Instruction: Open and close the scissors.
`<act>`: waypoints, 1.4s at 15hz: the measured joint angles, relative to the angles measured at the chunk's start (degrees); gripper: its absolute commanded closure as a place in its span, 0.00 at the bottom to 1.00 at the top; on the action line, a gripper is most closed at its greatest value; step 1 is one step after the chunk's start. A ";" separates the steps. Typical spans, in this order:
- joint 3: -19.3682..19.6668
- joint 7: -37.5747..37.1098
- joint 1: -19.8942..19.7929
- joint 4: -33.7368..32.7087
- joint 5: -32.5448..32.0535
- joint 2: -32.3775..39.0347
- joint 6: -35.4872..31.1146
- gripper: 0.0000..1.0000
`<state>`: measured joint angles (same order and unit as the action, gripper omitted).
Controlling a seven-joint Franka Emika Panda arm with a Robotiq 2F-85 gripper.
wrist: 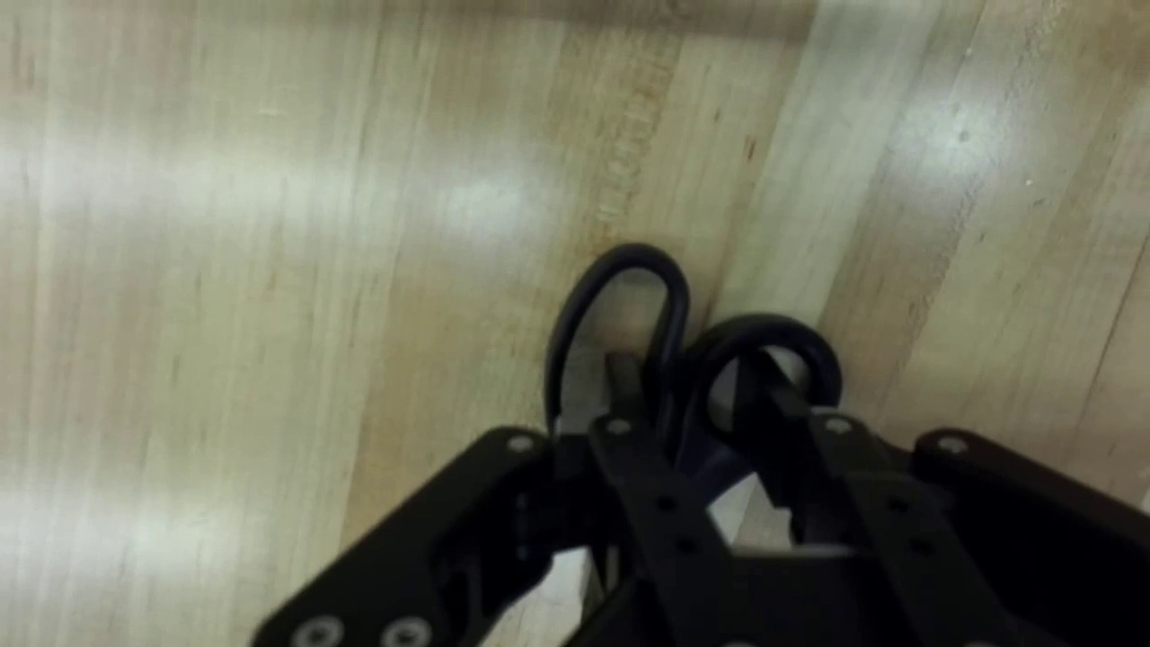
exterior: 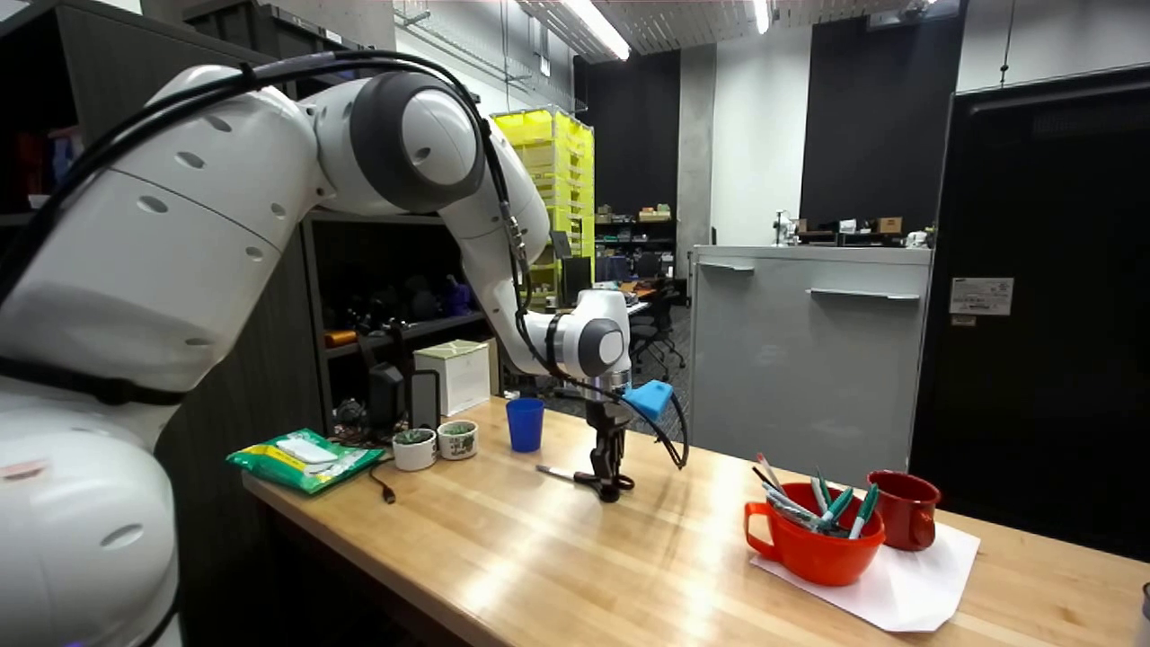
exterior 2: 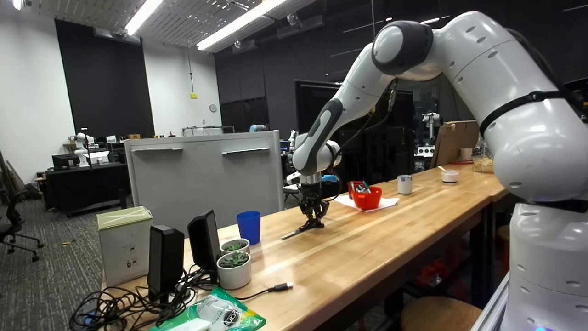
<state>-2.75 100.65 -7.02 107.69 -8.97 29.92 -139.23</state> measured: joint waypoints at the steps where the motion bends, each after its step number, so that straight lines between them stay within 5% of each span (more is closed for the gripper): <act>1: 0.01 -0.02 0.03 0.11 -0.02 -0.07 0.00 0.66; 8: 0.04 -0.20 0.04 0.55 -0.03 -0.47 0.29 0.79; 11: 0.12 -0.99 0.25 1.19 -0.08 -1.36 2.64 0.67; 14: 0.22 -2.22 0.74 1.40 -0.48 -2.88 5.92 0.69; 21: 0.27 -4.02 1.84 1.69 -1.51 -6.44 9.94 0.82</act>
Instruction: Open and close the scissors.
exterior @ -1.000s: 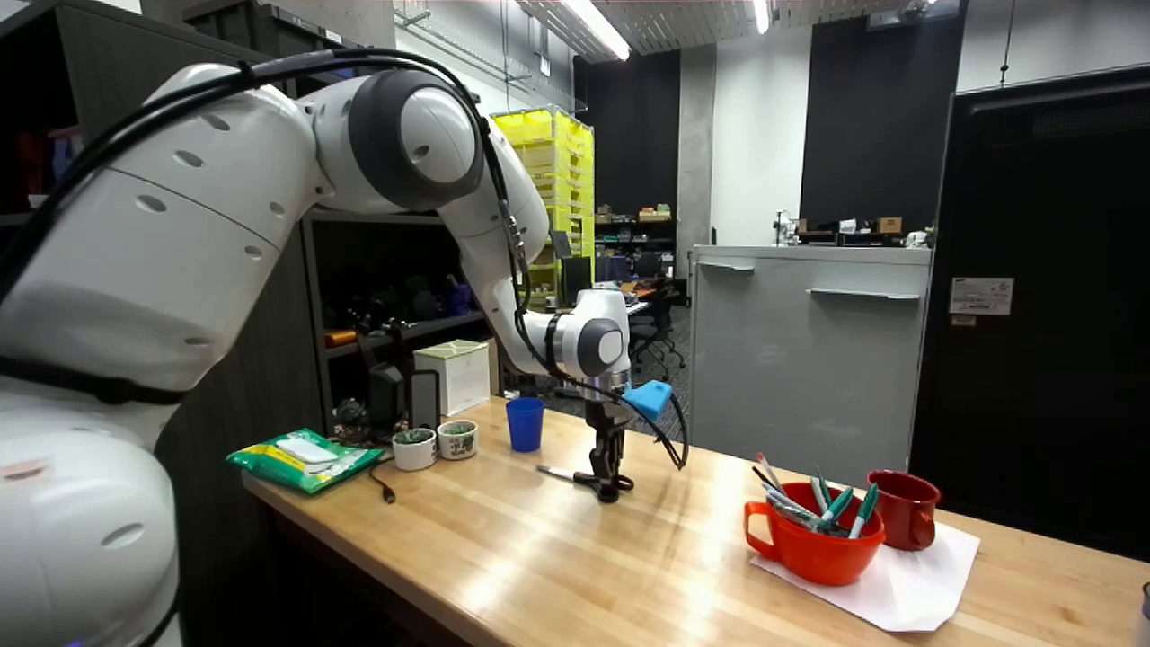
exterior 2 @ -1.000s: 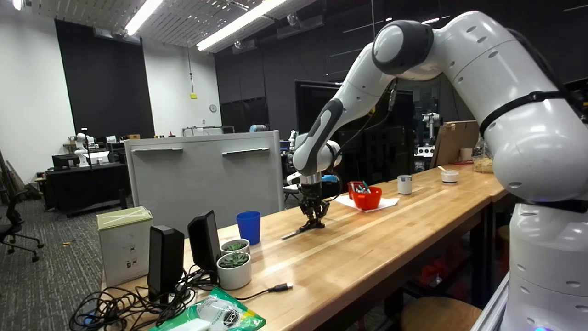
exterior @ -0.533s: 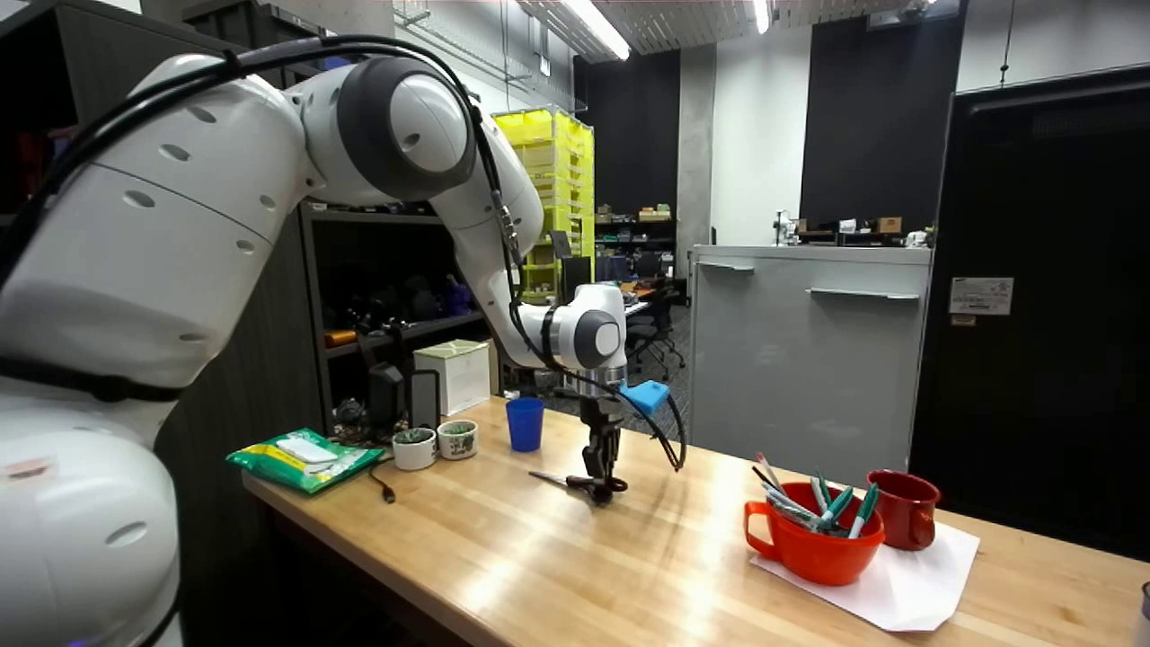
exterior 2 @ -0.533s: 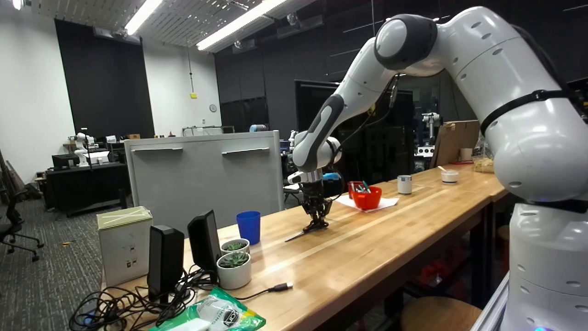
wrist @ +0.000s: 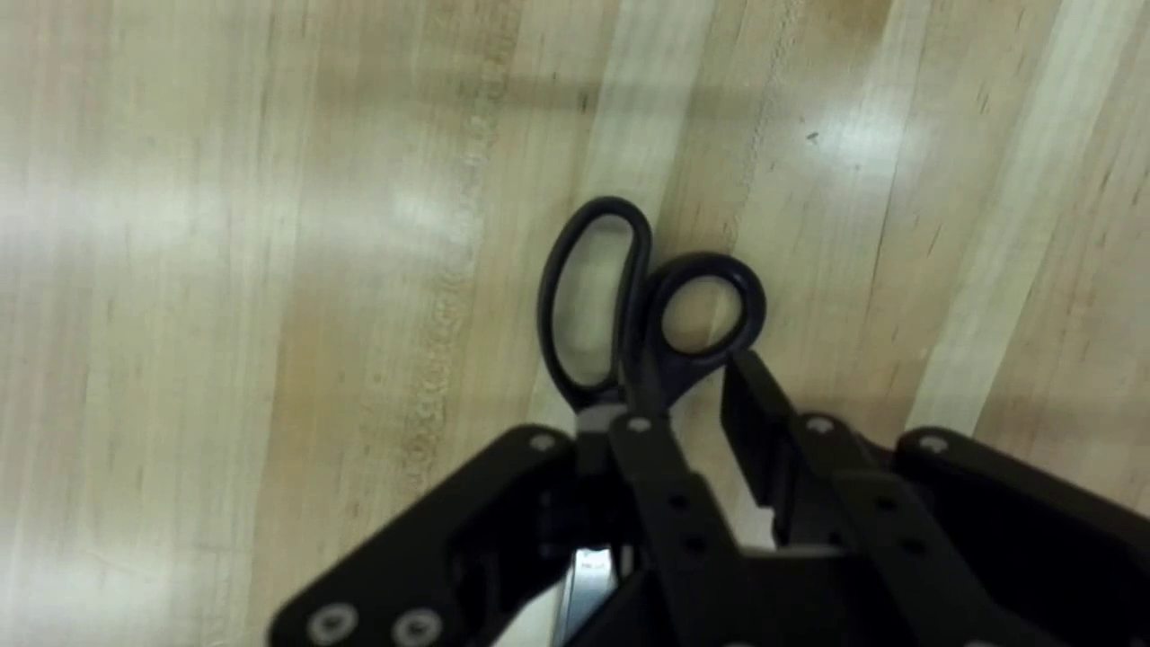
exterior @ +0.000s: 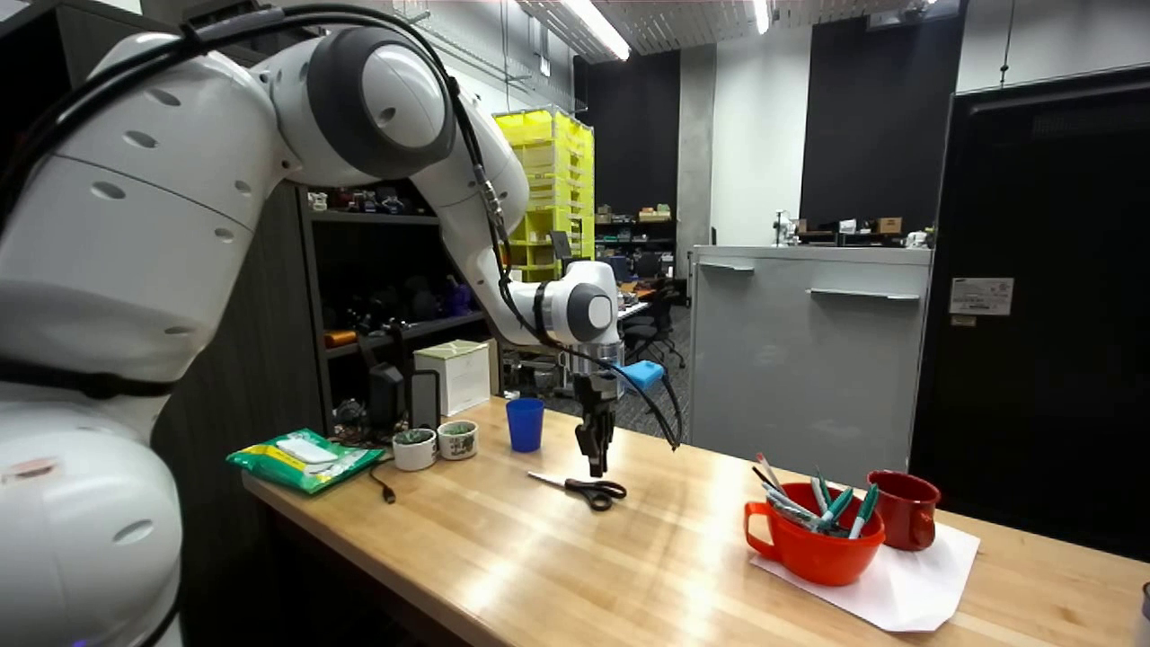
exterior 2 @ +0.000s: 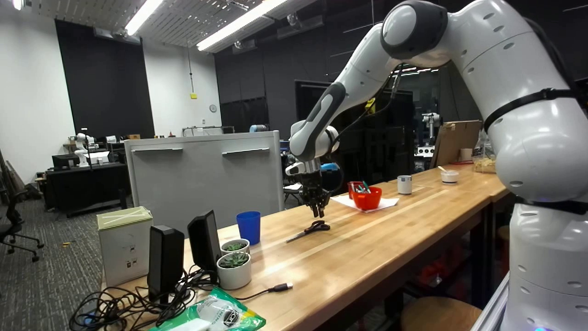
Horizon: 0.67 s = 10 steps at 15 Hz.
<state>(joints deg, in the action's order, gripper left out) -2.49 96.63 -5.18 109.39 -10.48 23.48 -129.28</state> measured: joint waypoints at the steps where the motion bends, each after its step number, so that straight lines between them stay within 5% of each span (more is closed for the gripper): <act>1: 0.00 -0.30 0.16 0.05 -0.16 -0.24 0.21 0.80; 6: 0.00 -1.64 0.85 0.57 -0.31 -2.45 0.64 0.86; 8: 0.00 -2.57 1.15 1.20 -0.31 -4.01 0.98 0.60; 10: 0.00 -3.75 1.44 2.05 -0.31 -5.80 1.36 0.54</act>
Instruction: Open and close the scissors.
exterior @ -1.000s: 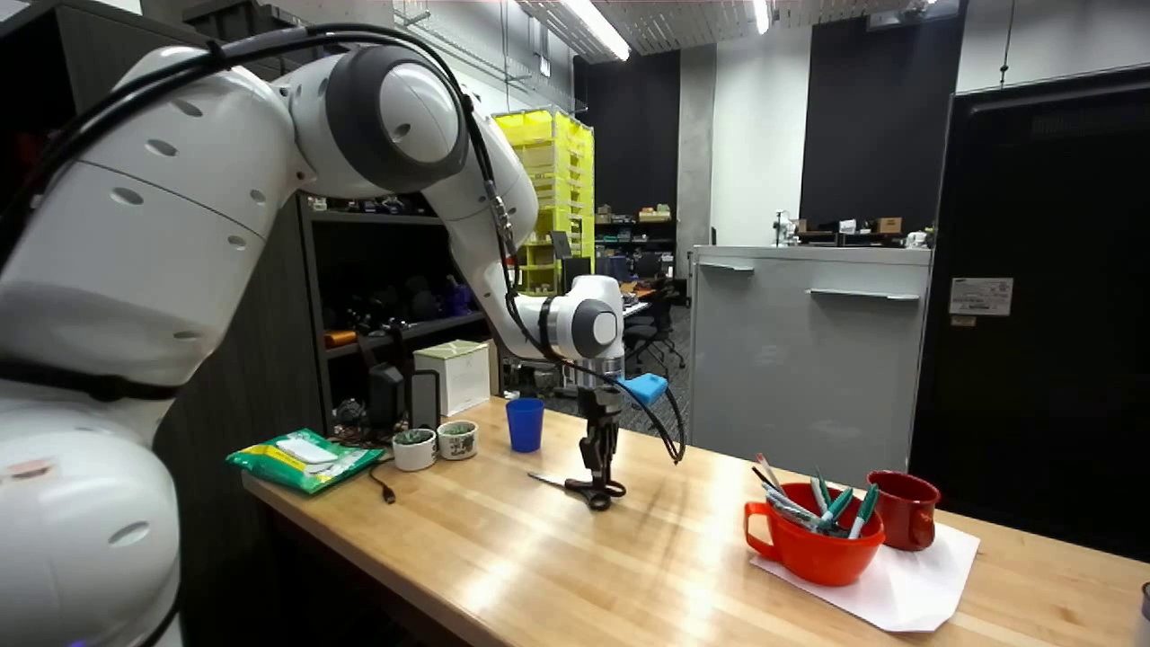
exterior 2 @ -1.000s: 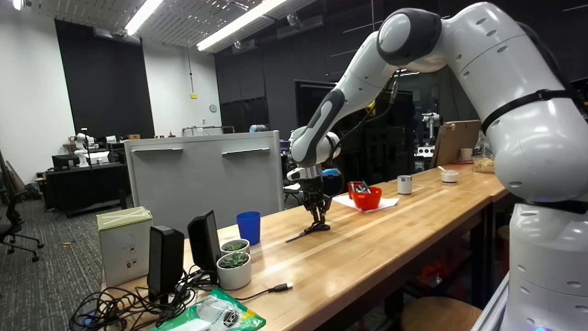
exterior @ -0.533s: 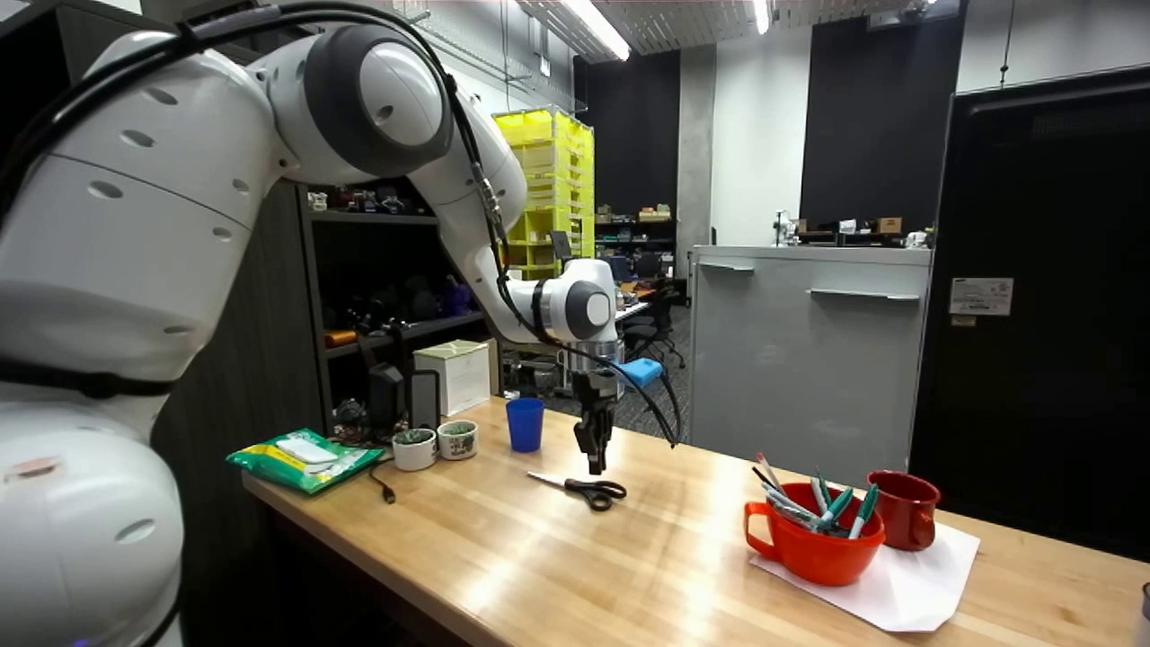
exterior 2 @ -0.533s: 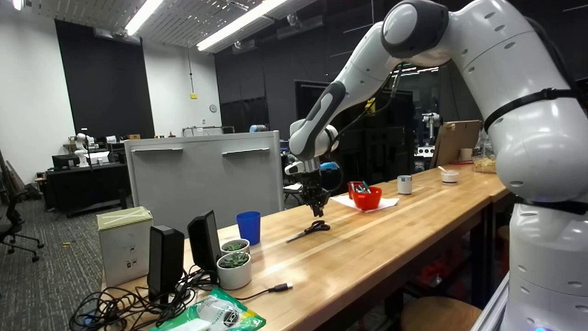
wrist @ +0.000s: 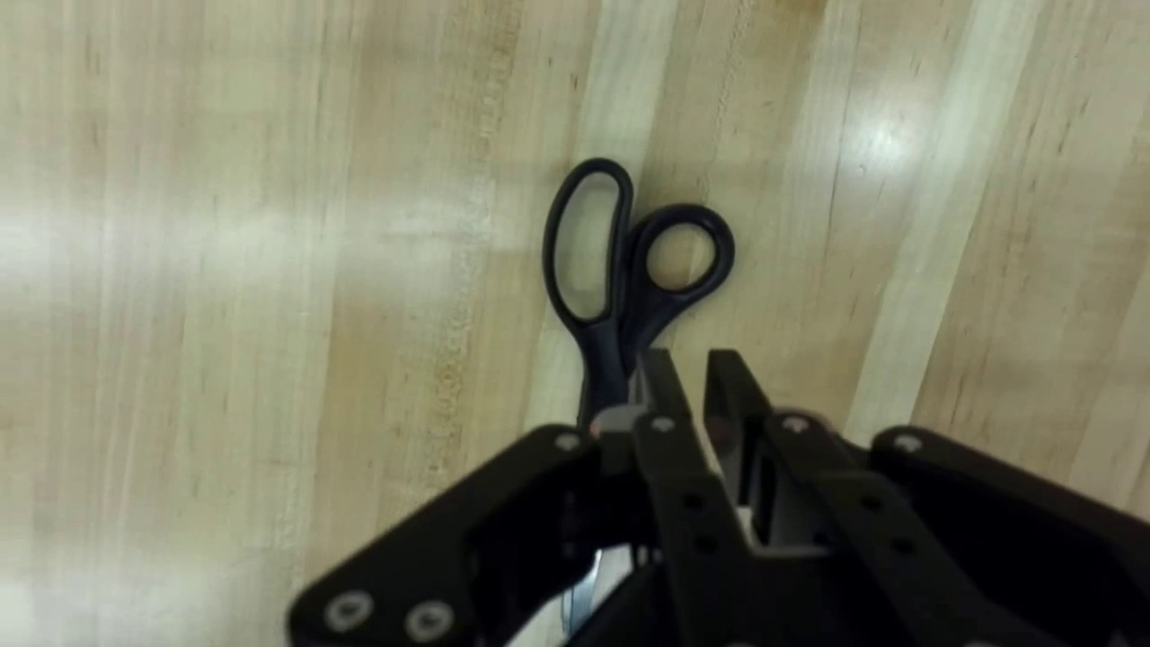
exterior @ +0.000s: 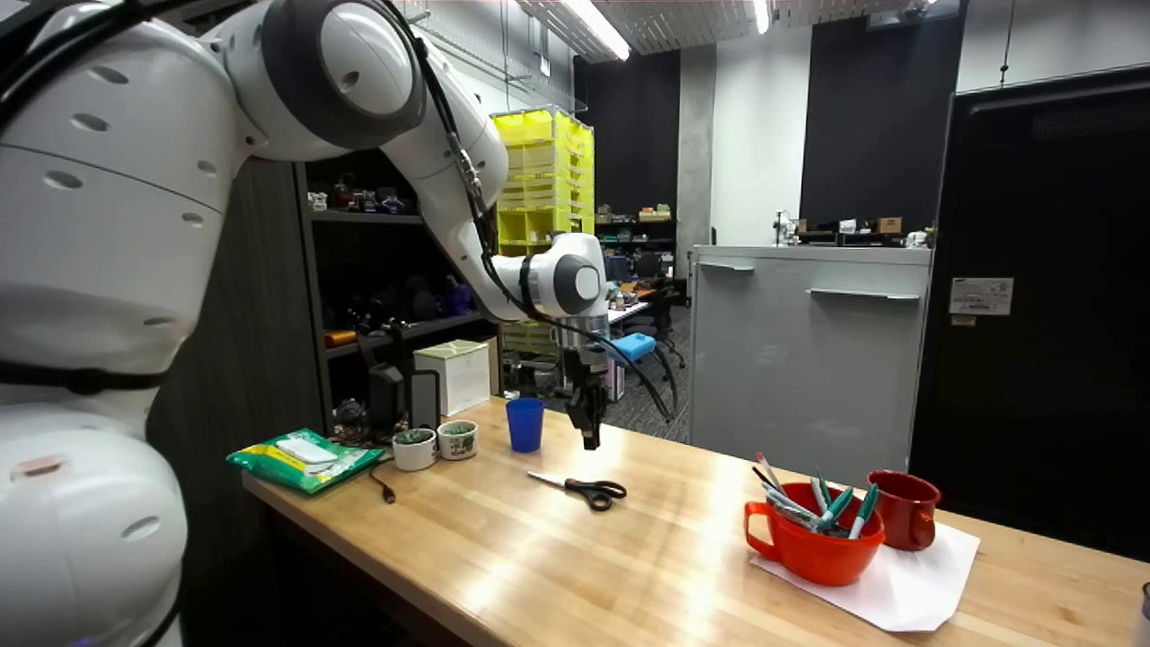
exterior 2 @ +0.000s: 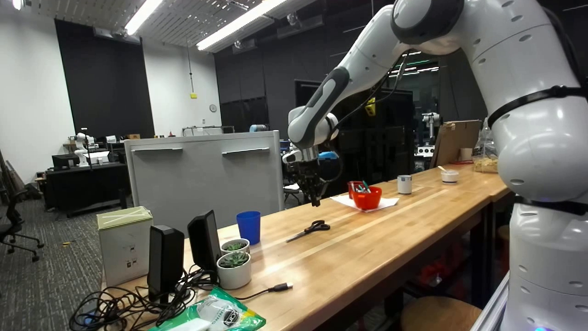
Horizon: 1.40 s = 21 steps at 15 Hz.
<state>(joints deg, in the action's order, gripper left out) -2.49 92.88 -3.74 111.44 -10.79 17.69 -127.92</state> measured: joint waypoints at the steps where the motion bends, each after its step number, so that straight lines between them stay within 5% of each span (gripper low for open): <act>1: 0.00 -0.62 0.11 0.50 0.00 -0.90 0.19 0.49; 8: 0.59 -6.26 0.04 4.08 0.73 -7.71 2.64 0.02; 21: 4.75 -22.99 -0.99 13.48 5.49 -17.10 0.02 0.00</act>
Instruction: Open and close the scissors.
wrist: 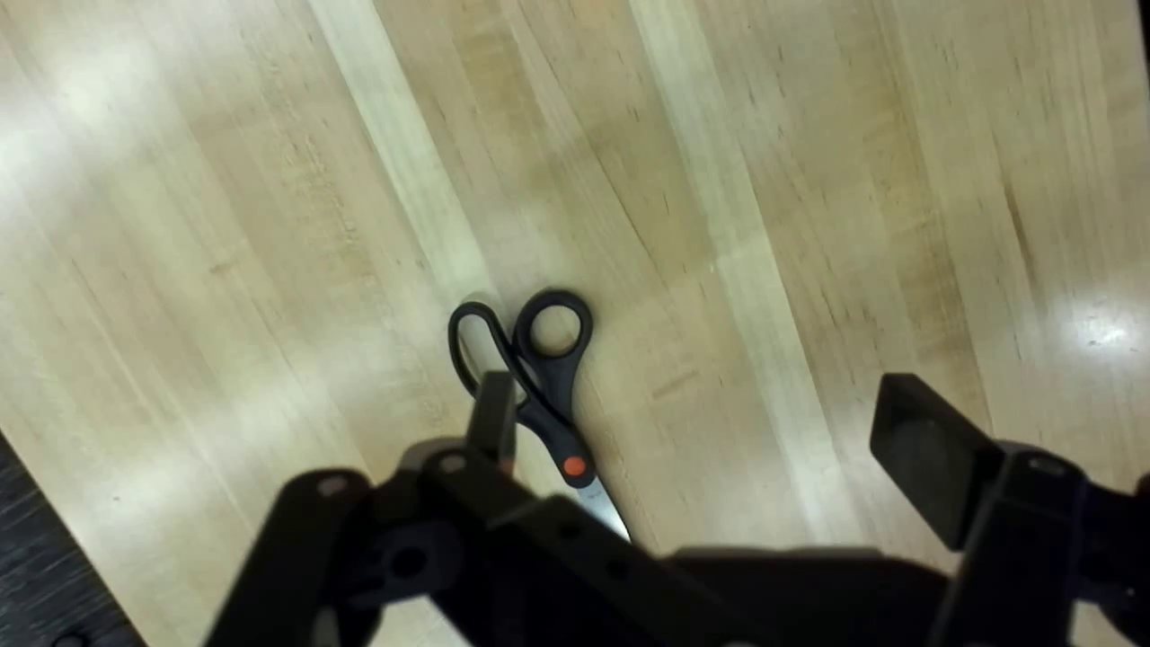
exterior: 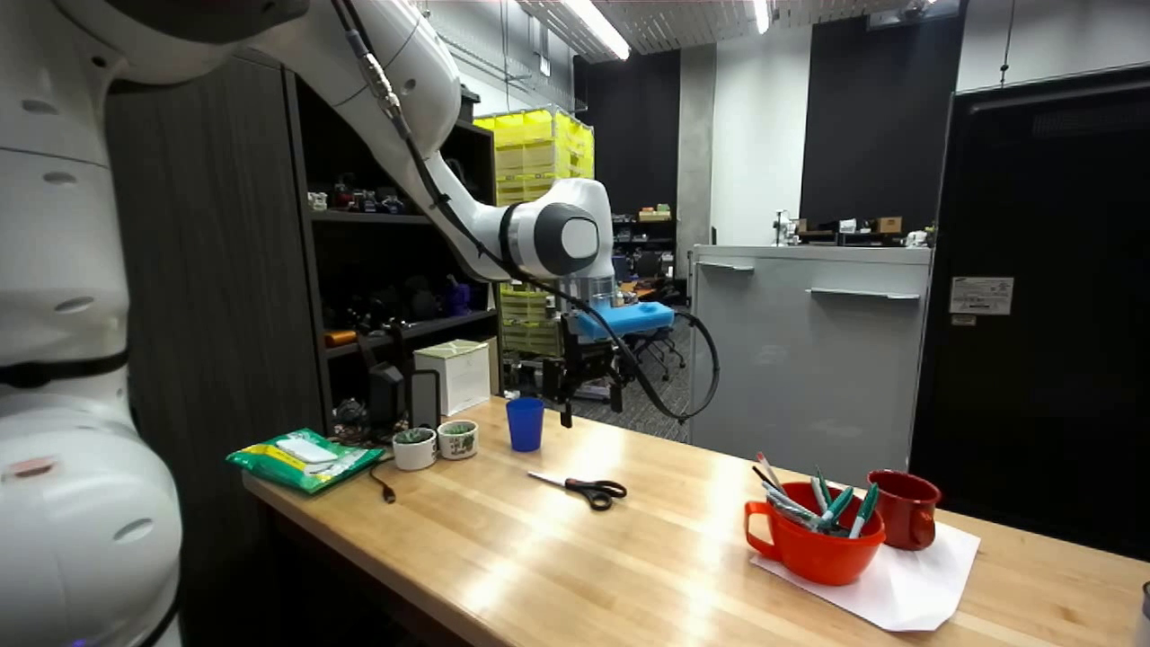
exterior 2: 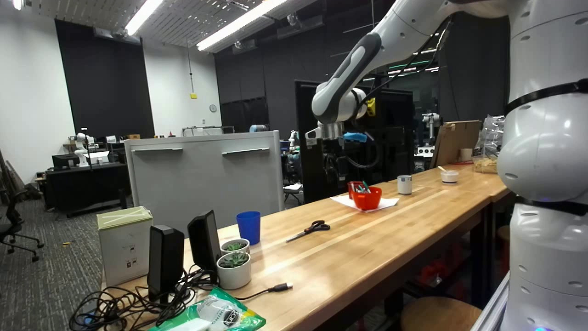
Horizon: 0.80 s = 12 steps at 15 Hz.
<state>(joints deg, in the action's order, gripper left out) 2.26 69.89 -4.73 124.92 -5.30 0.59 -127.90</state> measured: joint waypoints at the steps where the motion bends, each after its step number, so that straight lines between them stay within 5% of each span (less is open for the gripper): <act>1: 0.00 -0.16 0.01 0.12 0.00 -0.11 -0.06 0.00; 6: 0.02 -2.34 0.01 0.21 0.23 0.13 -1.39 0.00; 12: 0.14 -16.52 0.01 1.11 4.80 -0.27 -7.16 0.00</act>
<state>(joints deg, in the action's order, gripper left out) 2.40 53.36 -4.72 126.03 -0.50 0.32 -135.06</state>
